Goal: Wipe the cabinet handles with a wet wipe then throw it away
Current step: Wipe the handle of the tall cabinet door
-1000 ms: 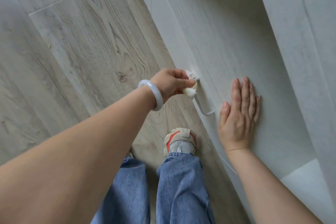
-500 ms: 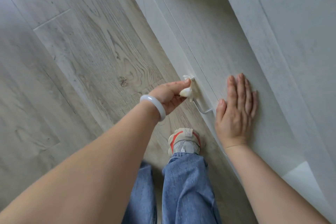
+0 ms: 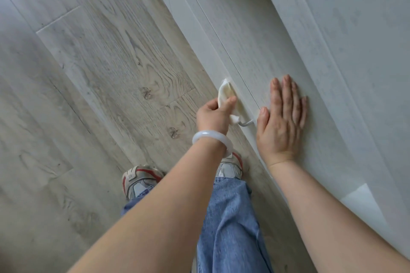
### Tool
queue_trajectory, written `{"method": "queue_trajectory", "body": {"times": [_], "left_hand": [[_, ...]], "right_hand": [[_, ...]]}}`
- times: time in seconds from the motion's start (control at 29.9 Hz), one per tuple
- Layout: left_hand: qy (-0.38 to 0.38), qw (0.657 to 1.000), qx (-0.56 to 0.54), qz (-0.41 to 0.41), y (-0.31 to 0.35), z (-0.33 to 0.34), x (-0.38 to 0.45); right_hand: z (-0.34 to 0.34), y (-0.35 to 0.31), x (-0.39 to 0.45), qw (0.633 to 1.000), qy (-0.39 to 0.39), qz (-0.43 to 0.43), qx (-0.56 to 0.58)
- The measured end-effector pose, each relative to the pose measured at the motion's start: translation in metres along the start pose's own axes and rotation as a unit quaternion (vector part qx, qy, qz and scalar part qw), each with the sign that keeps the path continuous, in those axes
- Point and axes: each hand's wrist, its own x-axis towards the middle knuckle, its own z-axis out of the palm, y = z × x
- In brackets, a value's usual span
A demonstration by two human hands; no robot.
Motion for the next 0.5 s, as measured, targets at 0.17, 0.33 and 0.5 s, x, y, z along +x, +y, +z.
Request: {"method": "queue_trajectory", "body": {"times": [0.17, 0.33, 0.5], "left_hand": [[-0.057, 0.997, -0.019, -0.038, 0.011, -0.007, -0.003], [-0.115, 0.993, -0.010, -0.001, 0.055, -0.027, 0.012], [-0.056, 0.998, -0.016, 0.003, 0.051, -0.022, 0.009]], "right_hand": [[-0.003, 0.000, 0.000, 1.000, -0.004, -0.002, -0.007], [-0.004, 0.000, 0.001, 0.999, 0.030, -0.020, 0.011], [-0.007, -0.002, 0.002, 0.997, 0.069, -0.037, 0.020]]}}
